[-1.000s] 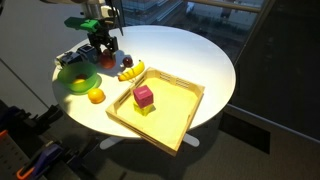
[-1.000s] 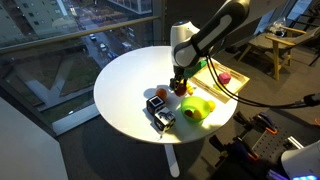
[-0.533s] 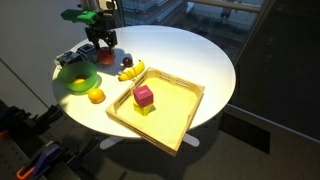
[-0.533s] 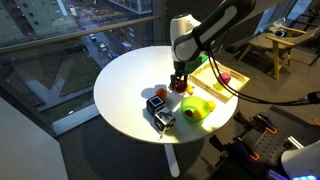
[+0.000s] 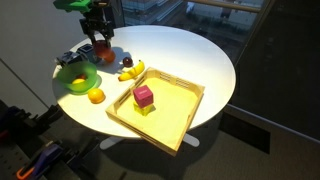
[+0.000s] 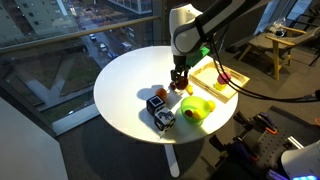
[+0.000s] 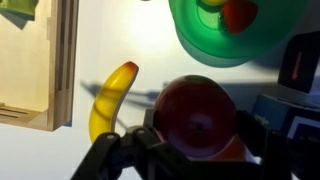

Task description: Put the apple in the green bowl

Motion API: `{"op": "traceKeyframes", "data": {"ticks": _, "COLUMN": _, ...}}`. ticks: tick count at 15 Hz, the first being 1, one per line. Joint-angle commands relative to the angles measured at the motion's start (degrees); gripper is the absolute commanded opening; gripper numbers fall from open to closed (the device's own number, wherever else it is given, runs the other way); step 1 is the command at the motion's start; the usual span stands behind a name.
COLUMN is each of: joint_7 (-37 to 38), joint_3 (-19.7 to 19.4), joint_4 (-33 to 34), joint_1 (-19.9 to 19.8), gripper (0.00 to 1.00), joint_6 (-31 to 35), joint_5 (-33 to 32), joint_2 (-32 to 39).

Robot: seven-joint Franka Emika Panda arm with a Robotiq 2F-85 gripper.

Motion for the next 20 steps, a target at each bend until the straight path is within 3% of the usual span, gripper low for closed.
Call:
{"op": "traceKeyframes", "data": {"ticks": 1, "joint_7": -1.74, "joint_3": 0.59, "joint_4": -1.31, "joint_1": 0.14, "gripper": 0.56, "joint_6": -3.42, "joint_5": -0.77, "joint_2": -3.88}}
{"op": "traceKeyframes", "data": {"ticks": 8, "joint_7": -4.74, "joint_3": 2.14, "joint_4": -4.54, "joint_1": 0.01, "gripper": 0.56, "joint_6": -5.18, "joint_5": -0.35, "joint_2": -8.10}}
{"op": "traceKeyframes", "data": {"ticks": 20, "joint_7": -8.04, "joint_3": 4.67, "joint_4": -15.65, "joint_1": 0.47, "gripper": 0.56, "joint_6": -4.84, "joint_5": -0.31, "joint_2": -16.12}}
